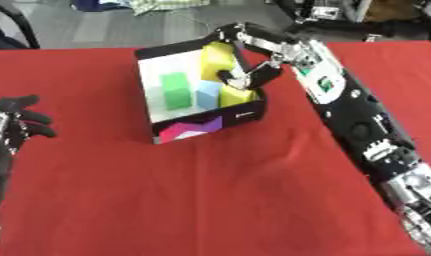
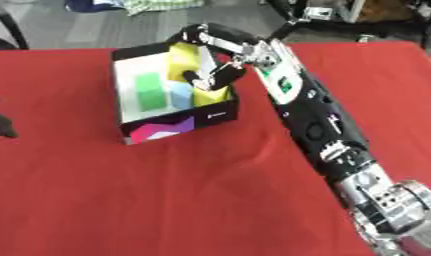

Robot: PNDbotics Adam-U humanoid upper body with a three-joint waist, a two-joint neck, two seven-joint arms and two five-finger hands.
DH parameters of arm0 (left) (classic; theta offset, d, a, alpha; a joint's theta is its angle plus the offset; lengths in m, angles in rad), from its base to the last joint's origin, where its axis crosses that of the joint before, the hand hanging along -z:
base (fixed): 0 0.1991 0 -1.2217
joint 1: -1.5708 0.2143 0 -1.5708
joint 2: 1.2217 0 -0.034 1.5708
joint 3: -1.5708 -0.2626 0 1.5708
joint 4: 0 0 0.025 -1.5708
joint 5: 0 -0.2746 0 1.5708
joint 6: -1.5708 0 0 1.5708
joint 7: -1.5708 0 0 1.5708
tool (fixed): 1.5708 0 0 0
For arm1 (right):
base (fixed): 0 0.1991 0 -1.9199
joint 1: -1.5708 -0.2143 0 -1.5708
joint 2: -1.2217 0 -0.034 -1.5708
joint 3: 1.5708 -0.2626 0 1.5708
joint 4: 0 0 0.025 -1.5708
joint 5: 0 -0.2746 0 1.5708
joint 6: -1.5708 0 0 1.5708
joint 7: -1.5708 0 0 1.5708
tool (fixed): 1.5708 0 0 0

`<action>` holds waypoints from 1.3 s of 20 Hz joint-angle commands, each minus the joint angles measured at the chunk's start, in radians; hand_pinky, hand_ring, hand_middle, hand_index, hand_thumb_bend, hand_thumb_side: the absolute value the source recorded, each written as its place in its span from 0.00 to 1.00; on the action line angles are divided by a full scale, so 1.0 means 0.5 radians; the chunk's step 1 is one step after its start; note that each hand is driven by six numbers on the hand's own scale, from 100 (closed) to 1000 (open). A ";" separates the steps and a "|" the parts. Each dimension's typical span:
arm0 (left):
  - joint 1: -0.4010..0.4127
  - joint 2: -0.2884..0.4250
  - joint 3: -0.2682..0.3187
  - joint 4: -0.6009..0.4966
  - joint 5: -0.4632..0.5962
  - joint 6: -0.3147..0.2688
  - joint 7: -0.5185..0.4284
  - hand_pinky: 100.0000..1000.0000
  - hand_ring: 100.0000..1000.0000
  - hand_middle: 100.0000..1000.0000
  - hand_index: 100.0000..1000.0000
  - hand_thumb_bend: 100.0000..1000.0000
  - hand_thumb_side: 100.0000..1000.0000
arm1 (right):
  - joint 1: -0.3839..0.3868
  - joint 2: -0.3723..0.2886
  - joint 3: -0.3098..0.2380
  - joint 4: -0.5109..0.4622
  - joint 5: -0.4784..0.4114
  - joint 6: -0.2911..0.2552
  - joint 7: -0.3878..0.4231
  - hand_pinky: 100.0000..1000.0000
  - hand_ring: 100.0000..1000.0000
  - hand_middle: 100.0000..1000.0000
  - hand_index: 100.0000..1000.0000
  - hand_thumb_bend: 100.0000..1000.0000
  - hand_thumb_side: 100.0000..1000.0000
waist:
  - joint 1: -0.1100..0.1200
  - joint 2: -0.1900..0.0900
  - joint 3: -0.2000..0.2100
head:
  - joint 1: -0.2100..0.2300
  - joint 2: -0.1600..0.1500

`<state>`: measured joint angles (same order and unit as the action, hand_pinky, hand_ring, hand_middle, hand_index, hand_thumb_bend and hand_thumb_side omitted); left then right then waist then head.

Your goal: Pick up objects on the table and place them in the box.

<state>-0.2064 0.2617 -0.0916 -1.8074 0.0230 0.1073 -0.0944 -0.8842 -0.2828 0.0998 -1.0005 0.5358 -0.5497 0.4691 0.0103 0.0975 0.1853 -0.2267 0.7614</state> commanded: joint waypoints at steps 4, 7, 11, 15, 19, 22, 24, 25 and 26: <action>-0.042 0.008 -0.018 -0.046 0.017 0.003 -0.028 0.78 0.48 0.50 0.82 0.04 0.94 | -0.104 0.053 -0.193 0.260 0.197 0.193 -0.176 0.92 0.72 0.63 0.94 0.00 0.00 | 0.019 0.013 0.028 | -0.085 -0.037; -0.043 0.005 -0.019 -0.047 0.019 0.002 -0.031 0.78 0.48 0.50 0.82 0.04 0.94 | -0.101 0.073 -0.218 0.300 0.294 0.289 -0.274 0.95 0.80 0.77 0.97 0.00 0.30 | 0.016 0.013 0.035 | -0.095 -0.042; -0.042 0.005 -0.018 -0.047 0.020 0.002 -0.030 0.78 0.48 0.50 0.82 0.04 0.94 | -0.083 0.103 -0.185 0.357 0.425 0.389 -0.405 1.00 0.91 0.93 1.00 0.00 0.71 | 0.012 0.011 0.037 | -0.101 -0.042; -0.038 0.006 -0.018 -0.046 0.020 0.002 -0.030 0.78 0.48 0.50 0.82 0.04 0.94 | -0.062 0.128 -0.156 0.403 0.554 0.383 -0.533 1.00 1.00 1.00 1.00 0.00 0.79 | 0.010 0.008 0.029 | -0.096 -0.038; -0.028 0.010 -0.012 -0.045 0.019 0.002 -0.024 0.78 0.48 0.50 0.82 0.04 0.94 | -0.037 0.151 -0.163 0.401 0.720 0.322 -0.701 1.00 1.00 1.00 1.00 0.00 0.60 | 0.010 0.004 0.005 | -0.073 -0.024; -0.006 0.019 0.002 -0.044 0.014 0.001 -0.012 0.78 0.48 0.50 0.81 0.04 0.94 | 0.014 0.128 -0.151 0.302 0.745 0.223 -0.867 1.00 0.96 0.96 0.98 0.00 0.41 | 0.002 -0.004 -0.040 | -0.013 -0.002; 0.014 0.025 0.016 -0.044 0.011 -0.003 0.005 0.78 0.48 0.50 0.81 0.04 0.94 | 0.078 0.084 -0.123 0.169 0.580 0.184 -0.932 1.00 0.91 0.92 0.96 0.00 0.41 | -0.007 -0.010 -0.082 | 0.048 0.012; 0.022 0.027 0.025 -0.045 0.009 -0.006 0.016 0.78 0.48 0.50 0.81 0.04 0.94 | 0.125 0.051 -0.099 0.070 0.447 0.177 -0.951 1.00 0.90 0.90 0.95 0.00 0.42 | -0.013 -0.012 -0.106 | 0.078 0.015; 0.028 0.029 0.033 -0.046 0.008 -0.010 0.029 0.78 0.48 0.50 0.81 0.04 0.94 | 0.182 0.011 -0.071 -0.050 0.291 0.182 -0.956 1.00 0.89 0.89 0.94 0.00 0.43 | -0.019 -0.012 -0.128 | 0.110 0.016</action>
<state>-0.1860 0.2581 -0.0875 -1.8122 0.0263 0.1048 -0.0888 -0.7781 -0.2363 0.0547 -0.9557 0.7437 -0.4532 0.0090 0.0096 0.0993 0.1158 -0.1892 0.7633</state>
